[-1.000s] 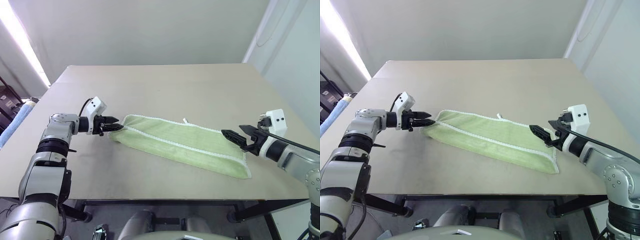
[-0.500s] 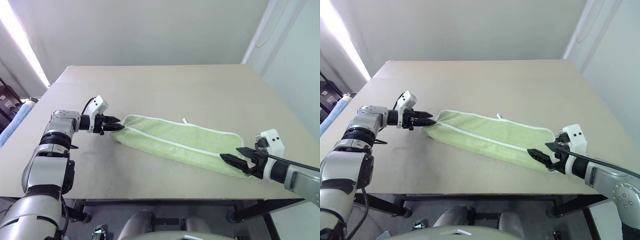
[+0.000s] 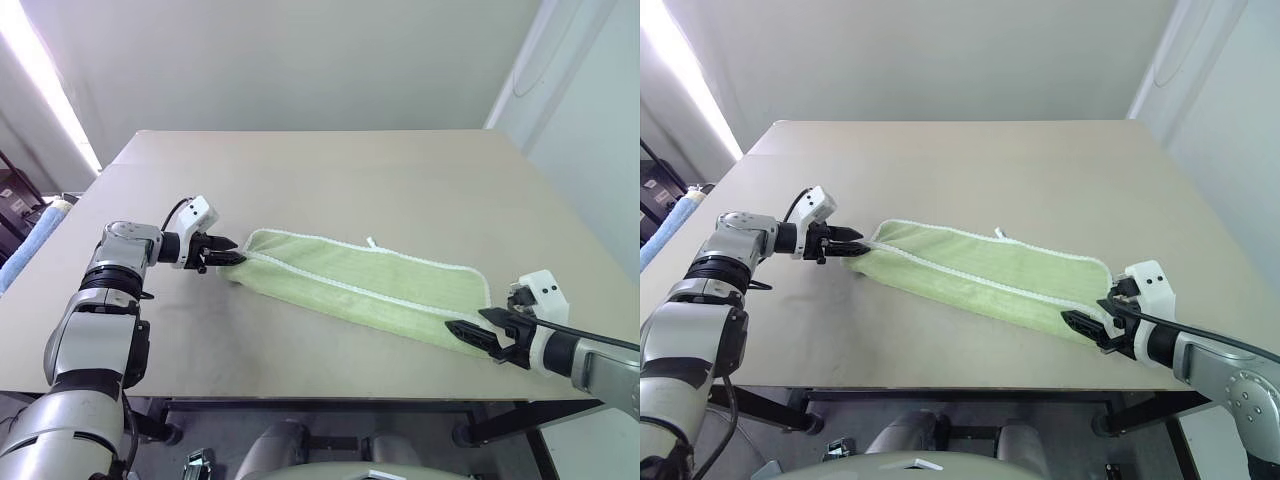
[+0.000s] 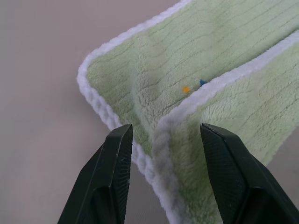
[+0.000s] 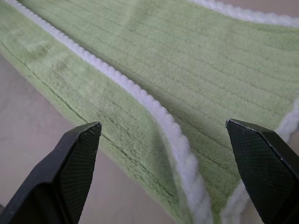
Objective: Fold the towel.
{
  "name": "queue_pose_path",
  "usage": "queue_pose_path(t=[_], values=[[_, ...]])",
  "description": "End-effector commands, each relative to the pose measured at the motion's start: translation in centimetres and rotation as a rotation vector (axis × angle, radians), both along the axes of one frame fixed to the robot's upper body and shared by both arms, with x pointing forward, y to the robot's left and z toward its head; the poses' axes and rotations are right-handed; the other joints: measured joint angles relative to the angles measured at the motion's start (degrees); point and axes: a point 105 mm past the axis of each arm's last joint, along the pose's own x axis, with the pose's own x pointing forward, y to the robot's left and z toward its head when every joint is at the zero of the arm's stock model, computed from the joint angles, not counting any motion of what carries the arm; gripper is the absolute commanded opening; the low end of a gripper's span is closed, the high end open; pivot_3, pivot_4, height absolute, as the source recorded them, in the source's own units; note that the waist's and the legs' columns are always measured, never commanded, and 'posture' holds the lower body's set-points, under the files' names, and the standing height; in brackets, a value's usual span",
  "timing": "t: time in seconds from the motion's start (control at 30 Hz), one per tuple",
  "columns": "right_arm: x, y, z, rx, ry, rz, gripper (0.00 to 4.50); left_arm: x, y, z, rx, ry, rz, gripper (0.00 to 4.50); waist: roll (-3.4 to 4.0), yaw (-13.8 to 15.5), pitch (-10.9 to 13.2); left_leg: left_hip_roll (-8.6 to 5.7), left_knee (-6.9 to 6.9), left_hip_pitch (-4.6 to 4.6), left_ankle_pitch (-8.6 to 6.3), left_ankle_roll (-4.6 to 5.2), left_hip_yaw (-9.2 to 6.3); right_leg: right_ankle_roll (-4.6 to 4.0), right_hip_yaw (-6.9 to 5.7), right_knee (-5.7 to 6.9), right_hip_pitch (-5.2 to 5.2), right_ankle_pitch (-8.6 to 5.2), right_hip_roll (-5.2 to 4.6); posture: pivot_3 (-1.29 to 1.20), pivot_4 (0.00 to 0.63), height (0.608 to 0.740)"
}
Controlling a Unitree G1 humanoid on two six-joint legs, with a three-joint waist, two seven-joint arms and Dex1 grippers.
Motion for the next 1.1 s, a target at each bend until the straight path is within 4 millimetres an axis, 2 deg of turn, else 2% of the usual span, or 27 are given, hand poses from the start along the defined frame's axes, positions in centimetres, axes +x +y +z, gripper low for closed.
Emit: queue_pose_path(t=[0.03, 0.1, 0.13, 0.17, 0.5, 0.53, 0.63, 0.83, 1.1], values=[[0.1, -0.4, 0.4, -0.031, -0.017, 0.004, 4.46, 0.6, -0.1, 1.6, -0.007, -0.047, -0.009, 2.42, 0.0, 0.0, 0.0, 0.0, 0.0, 0.0, 0.0, 0.0, 0.0, 0.0, 0.0, 0.0, 0.0, 0.0, 0.0, 0.0, 0.0, 0.706], [0.0, -0.5, 0.3, -0.036, -0.013, 0.005, 4.46, 0.6, -0.1, 1.7, -0.002, -0.049, -0.011, 2.42, 0.0, 0.0, 0.0, 0.0, 0.0, 0.0, 0.0, 0.01, 0.0, 0.0, 0.0, 0.0, 0.0, 0.0, 0.0, 0.0, 0.0, 0.706], [0.0, -0.4, 0.2, -0.037, -0.015, 0.005, 4.07, 0.7, -0.1, 1.7, -0.001, -0.05, -0.01, 2.42, -0.01, 0.0, 0.0, 0.0, 0.0, 0.0, 0.0, 0.01, 0.0, 0.01, 0.0, 0.0, 0.0, 0.0, 0.0, 0.0, 0.0, 0.706], [0.1, -0.4, 0.3, -0.036, -0.023, 0.007, 3.89, 0.7, -0.1, 1.8, -0.002, -0.051, -0.01, 2.42, -0.01, 0.0, 0.0, 0.0, 0.0, 0.0, 0.0, 0.01, 0.0, 0.01, 0.0, 0.01, 0.0, 0.0, 0.0, 0.0, 0.0, 0.706], [0.2, 0.0, 0.8, -0.045, -0.069, 0.032, 0.21, 0.9, -0.5, 1.7, -0.02, -0.028, 0.008, 2.42, -0.02, 0.0, 0.0, 0.0, 0.03, 0.01, 0.0, 0.01, 0.0, 0.02, -0.01, 0.0, 0.02, 0.01, 0.0, 0.0, 0.0, 0.706], [0.3, 0.1, 0.9, -0.042, -0.075, 0.035, 0.02, 1.0, -0.4, 1.7, -0.011, -0.014, 0.02, 2.42, -0.03, 0.0, 0.0, 0.0, 0.04, 0.01, 0.0, 0.01, 0.0, 0.02, -0.01, 0.01, 0.02, 0.01, 0.0, 0.0, 0.0, 0.706], [0.5, 0.5, 1.0, -0.039, -0.082, 0.043, 0.02, 1.2, -0.3, 1.2, 0.01, 0.012, 0.059, 2.42, -0.05, 0.0, 0.0, 0.0, 0.06, 0.01, 0.0, 0.01, 0.0, 0.03, -0.02, 0.02, 0.03, 0.02, 0.0, 0.0, 0.0, 0.706], [0.7, 0.4, 1.0, -0.053, -0.084, 0.046, 0.02, 1.6, -1.2, 0.4, 0.009, 0.031, 0.091, 2.42, -0.09, 0.0, 0.0, 0.0, 0.1, 0.02, 0.0, 0.01, 0.0, 0.06, -0.03, 0.02, 0.07, 0.03, 0.01, 0.0, 0.0, 0.706], [0.6, 0.4, 1.0, -0.061, -0.087, 0.038, 0.02, 1.1, -2.1, -0.6, 0.024, 0.082, 0.047, 2.42, -0.13, 0.0, 0.0, 0.0, 0.14, 0.01, 0.0, 0.01, 0.0, 0.07, -0.04, 0.02, 0.09, 0.04, 0.01, 0.0, 0.0, 0.706]])
